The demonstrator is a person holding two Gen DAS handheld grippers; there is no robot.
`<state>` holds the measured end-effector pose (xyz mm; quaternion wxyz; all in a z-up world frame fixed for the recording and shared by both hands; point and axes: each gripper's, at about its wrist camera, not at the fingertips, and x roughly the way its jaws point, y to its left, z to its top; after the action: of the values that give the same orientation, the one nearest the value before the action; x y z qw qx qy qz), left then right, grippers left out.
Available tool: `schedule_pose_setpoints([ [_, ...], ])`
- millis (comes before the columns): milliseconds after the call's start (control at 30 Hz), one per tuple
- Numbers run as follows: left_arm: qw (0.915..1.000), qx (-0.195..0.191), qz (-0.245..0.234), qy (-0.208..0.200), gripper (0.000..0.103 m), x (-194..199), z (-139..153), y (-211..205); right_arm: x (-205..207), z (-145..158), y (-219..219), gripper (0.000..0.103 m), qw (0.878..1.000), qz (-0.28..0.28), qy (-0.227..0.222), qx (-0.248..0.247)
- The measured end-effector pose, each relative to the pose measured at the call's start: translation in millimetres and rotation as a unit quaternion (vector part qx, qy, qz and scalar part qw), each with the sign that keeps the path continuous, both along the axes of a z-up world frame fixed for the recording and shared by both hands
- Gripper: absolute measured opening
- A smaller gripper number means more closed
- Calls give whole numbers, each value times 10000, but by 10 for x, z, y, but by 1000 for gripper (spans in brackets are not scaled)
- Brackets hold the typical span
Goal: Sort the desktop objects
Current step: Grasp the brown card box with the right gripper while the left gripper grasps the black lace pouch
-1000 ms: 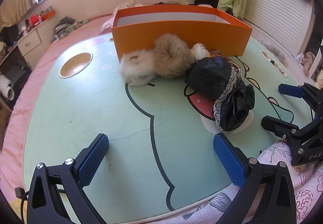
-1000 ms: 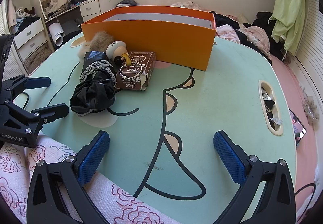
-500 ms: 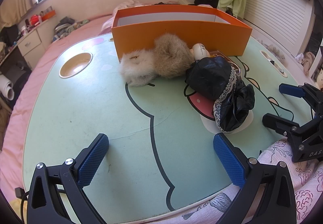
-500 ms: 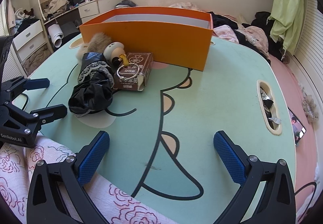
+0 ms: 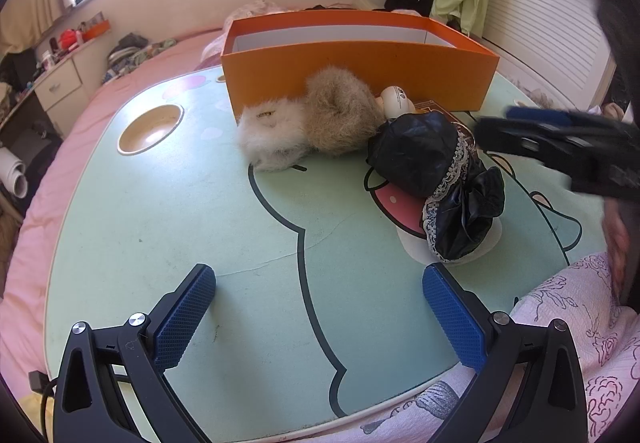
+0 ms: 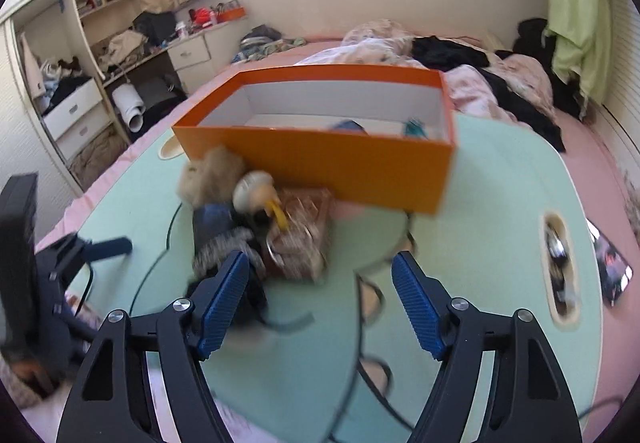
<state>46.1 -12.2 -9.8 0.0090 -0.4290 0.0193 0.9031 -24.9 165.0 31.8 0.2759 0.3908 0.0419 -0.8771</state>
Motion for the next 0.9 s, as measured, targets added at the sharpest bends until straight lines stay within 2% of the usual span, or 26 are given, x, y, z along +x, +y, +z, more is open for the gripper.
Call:
schedule_pose_setpoints([
  [67, 10000, 0, 1, 0, 103, 1, 0, 2, -117, -37, -157, 72, 9996, 29, -117, 253],
  [133, 10000, 0, 1, 0, 103, 1, -1, 1, -214, -126, -280, 64, 9981, 24, -289, 540],
  [200, 10000, -3, 0, 10, 103, 4, 2, 3, -257, -203, -304, 42, 9974, -45, -355, 622],
  [267, 10000, 2, -5, 20, 103, -8, 5, 8, -197, -192, -250, 42, 9978, -89, -226, 619],
  [367, 10000, 2, -6, 21, 103, -12, 5, 8, -89, -174, -47, 42, 9992, -117, -272, 264],
  [567, 10000, 1, -5, 26, 103, -7, 5, 6, 180, -91, 381, 42, 9993, -263, -65, -255],
  [733, 9999, 100, -3, 121, 103, 1, 37, -13, 332, -192, 478, 42, 9987, -503, 28, -124],
  [900, 9976, 314, -85, 606, 103, 115, 245, 10, 342, -222, 463, 42, 9985, -549, 54, 7],
])
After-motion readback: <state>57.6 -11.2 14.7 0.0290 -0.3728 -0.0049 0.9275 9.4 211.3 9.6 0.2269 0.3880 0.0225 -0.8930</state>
